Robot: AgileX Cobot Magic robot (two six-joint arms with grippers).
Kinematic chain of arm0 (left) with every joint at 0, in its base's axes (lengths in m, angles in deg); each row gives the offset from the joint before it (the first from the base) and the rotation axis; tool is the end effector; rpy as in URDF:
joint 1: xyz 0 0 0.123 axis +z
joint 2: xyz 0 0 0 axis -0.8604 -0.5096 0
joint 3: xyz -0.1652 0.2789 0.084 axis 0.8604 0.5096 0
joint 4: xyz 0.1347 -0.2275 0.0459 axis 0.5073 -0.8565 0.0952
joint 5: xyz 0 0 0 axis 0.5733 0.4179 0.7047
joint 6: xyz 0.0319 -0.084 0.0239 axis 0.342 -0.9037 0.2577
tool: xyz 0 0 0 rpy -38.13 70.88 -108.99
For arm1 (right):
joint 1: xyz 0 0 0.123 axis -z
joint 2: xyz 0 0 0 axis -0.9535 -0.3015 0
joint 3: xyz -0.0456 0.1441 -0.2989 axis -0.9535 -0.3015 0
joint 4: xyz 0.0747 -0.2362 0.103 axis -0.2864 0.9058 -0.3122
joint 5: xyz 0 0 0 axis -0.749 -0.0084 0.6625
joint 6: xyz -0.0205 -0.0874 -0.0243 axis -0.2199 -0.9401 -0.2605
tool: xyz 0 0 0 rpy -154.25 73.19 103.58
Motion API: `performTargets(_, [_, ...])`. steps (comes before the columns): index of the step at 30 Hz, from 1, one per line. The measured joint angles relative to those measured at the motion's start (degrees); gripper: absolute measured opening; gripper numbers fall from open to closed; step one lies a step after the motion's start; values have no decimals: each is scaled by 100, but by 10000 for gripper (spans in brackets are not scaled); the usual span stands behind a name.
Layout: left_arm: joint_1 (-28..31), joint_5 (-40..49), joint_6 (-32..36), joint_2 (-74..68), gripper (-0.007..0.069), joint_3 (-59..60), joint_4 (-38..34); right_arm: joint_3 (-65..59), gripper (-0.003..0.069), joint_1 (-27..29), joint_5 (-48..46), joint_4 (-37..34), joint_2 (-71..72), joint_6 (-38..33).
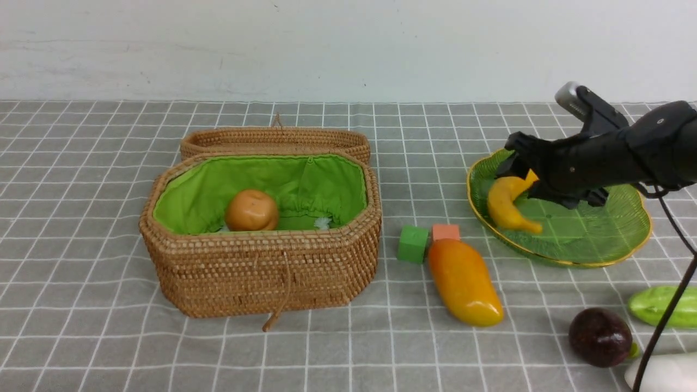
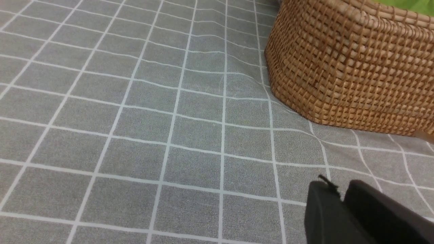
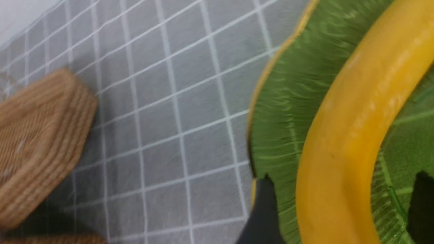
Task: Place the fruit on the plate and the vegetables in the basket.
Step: Use the right arm to grab a banana and put it into the right plate, then use the right arm to grab a mango and put it into the right plate
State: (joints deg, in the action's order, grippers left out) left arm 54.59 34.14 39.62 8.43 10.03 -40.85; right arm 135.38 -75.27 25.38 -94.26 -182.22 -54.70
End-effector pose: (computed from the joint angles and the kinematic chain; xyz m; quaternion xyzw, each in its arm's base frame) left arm 0.0217 0.0006 0.1703 -0.0816 0.7978 -0.0941 0.5899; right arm 0.4727 0.0473 0.2459 0.1569 0.8921 0.2269 0.3580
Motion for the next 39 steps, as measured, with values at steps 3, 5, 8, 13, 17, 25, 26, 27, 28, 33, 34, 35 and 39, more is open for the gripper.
performTargets(3, [5,0,0,0,91,0,0,0,592,0,-294,11,301,-401])
performTargets(5, [5,0,0,0,92,0,0,0,605,0,-651,23,562,-563])
performTargets(8, [5,0,0,0,93,0,0,0,603,-28,-1335,84,927,-631])
performTargets(13, [5,0,0,0,99,0,0,-104,596,-457,-2086,376,1339,-625])
performTargets(17, [5,0,0,0,103,0,0,-484,594,-1331,-2052,1383,1392,-203])
performTargets(25, [5,0,0,0,111,0,0,-604,594,-2024,-1442,3668,811,1391])
performTargets(26, [5,0,0,0,112,0,0,-604,594,-2050,-1410,3949,682,1668])
performTargets(27, [5,0,0,0,112,0,0,-604,594,-2050,-1410,4034,640,1704])
performTargets(28, [5,0,0,0,113,0,0,-604,594,-2055,-1417,4245,506,1932])
performTargets(33, [5,0,0,0,116,0,0,-559,598,-2062,-1434,4630,279,2201])
performTargets(34, [5,0,0,0,117,0,0,-552,598,-2062,-1450,4641,273,2208])
performTargets(35, [5,0,0,0,119,0,0,-545,598,-2062,-1462,4645,273,2214])
performTargets(39, [5,0,0,0,124,0,0,-551,574,-2062,-1704,4673,396,2208])
